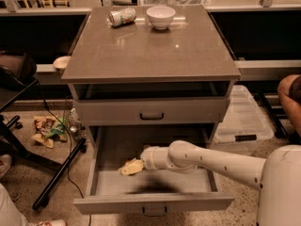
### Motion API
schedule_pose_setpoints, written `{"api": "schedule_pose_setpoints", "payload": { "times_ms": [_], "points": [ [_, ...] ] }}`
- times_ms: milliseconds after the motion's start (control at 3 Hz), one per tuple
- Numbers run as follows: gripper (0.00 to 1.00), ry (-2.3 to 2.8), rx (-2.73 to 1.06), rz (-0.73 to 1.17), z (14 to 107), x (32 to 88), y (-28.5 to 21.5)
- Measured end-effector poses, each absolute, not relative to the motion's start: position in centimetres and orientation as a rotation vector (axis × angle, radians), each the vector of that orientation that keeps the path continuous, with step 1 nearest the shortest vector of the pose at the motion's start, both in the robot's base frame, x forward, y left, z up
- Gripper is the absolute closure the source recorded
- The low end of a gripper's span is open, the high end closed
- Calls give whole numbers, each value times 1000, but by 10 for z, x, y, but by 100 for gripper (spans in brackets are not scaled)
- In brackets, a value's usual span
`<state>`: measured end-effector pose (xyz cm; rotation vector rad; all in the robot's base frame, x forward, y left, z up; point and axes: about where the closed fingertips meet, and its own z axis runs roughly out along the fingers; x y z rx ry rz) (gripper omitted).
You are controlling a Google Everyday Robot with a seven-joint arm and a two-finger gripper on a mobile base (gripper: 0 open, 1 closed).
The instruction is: Place orange into middle drawer
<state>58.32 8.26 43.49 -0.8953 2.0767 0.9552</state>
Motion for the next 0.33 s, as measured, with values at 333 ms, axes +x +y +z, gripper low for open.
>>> {"api": "schedule_pose_setpoints", "payload": {
  "times_ms": [333],
  "points": [
    [0, 2012, -850, 971, 465, 582, 55]
  ]
}}
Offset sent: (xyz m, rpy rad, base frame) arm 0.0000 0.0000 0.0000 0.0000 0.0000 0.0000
